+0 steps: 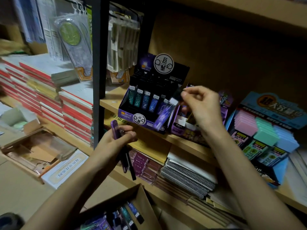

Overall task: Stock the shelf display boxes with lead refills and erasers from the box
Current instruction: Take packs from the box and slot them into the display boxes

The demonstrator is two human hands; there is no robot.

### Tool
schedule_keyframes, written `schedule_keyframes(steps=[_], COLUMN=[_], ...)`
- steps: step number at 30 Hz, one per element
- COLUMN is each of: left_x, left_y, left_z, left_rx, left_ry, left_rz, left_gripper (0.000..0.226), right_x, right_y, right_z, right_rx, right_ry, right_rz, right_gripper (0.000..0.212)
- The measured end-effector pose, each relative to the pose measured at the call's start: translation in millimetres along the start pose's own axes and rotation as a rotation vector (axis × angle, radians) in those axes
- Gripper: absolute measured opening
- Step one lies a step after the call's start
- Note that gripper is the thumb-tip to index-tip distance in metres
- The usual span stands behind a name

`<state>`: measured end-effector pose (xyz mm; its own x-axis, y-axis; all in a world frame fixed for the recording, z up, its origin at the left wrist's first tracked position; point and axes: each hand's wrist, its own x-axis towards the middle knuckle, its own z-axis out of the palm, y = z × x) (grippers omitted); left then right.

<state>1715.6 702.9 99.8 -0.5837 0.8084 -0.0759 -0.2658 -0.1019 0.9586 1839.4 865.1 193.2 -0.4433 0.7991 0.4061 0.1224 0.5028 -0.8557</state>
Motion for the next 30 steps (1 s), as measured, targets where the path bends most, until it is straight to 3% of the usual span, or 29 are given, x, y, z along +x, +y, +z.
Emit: schedule_keyframes(steps=[2, 4, 15, 20, 26, 30], left_x=[0, 1, 5, 7, 8, 9], left_y=[1, 1, 1, -3, -4, -6], left_z=[-3, -5, -8, -13, -13, -13], left_rx=[-0.001, 0.003, -0.165, -0.184, -0.232, -0.225], left_ry=[0.014, 0.01, -0.033, -0.126, -0.14, -0.135], left_rz=[-0.003, 0.004, 0.041, 0.036, 0.076, 0.082], left_gripper=[0.033, 0.025, 0.022, 0.02, 0.028, 0.029], right_x=[14, 23, 27, 30, 44, 47], right_y=[3, 7, 19, 24, 34, 37], right_z=[-6, -7, 7, 12, 15, 22], right_rx=[-0.112, -0.235, -0.54, -0.524, -0.45, -0.457], right_ry=[0.109, 0.163, 0.115, 0.092, 0.026, 0.009], right_rz=[-0.062, -0.118, -0.309, -0.264, -0.069, -0.053], right_gripper=[0.01, 0.015, 0.021, 0.02, 0.016, 0.016])
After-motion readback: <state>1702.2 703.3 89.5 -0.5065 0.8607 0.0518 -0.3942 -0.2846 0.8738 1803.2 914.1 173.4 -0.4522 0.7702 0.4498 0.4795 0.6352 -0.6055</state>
